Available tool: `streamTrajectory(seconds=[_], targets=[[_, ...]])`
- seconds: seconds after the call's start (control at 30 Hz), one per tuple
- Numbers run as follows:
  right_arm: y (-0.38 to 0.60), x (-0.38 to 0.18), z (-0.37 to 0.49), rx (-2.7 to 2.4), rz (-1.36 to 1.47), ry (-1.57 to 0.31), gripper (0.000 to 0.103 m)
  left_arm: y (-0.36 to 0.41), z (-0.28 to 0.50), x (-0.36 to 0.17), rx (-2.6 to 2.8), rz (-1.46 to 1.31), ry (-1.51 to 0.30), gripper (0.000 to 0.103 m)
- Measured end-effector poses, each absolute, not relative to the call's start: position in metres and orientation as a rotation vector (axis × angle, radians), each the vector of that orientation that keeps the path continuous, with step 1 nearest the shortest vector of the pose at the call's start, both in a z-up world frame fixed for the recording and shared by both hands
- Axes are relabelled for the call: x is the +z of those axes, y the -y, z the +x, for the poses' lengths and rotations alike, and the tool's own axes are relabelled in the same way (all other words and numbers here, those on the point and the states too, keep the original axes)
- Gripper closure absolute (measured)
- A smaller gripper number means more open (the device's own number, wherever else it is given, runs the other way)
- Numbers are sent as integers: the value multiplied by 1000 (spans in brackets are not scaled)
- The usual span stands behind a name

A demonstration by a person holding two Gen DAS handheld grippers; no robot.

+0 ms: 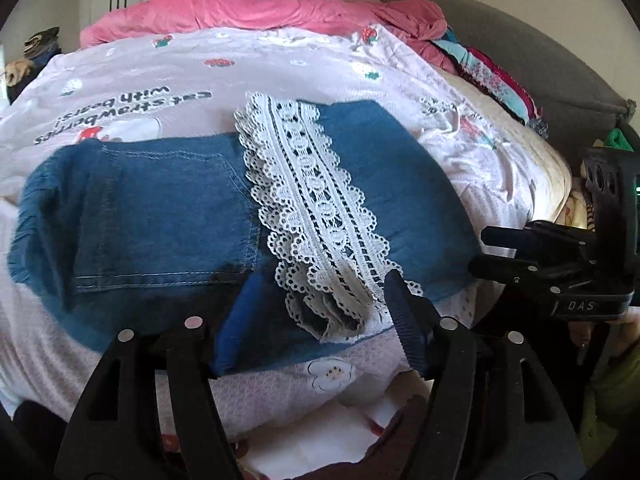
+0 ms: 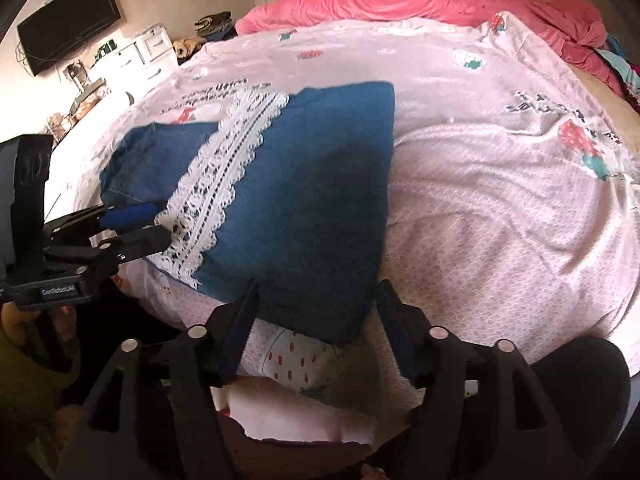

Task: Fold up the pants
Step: 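Release the lace leg and open the left gripper above the folded pants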

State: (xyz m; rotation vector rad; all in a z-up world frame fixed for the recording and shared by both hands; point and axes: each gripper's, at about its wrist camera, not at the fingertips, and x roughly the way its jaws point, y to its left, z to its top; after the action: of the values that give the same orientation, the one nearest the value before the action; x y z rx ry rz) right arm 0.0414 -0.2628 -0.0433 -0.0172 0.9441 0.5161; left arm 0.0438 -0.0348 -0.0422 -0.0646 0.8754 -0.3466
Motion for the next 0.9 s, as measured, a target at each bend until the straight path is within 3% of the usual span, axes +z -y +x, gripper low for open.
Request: streamTrajectory(seconds=[0.27, 0.6, 0.7, 0.9], targets=[[263, -31, 41, 506, -7, -909, 21, 12, 26, -24, -289, -95, -836, 33], [241, -13, 47, 544, -42, -883, 20, -41, 9, -19, -184, -202, -804, 27], [227, -4, 51, 558, -73, -867, 11, -56, 6, -20, -157, -244, -800, 26], [195, 12, 64, 610, -105, -850, 11, -79, 4, -29, -147, -327, -813, 23]])
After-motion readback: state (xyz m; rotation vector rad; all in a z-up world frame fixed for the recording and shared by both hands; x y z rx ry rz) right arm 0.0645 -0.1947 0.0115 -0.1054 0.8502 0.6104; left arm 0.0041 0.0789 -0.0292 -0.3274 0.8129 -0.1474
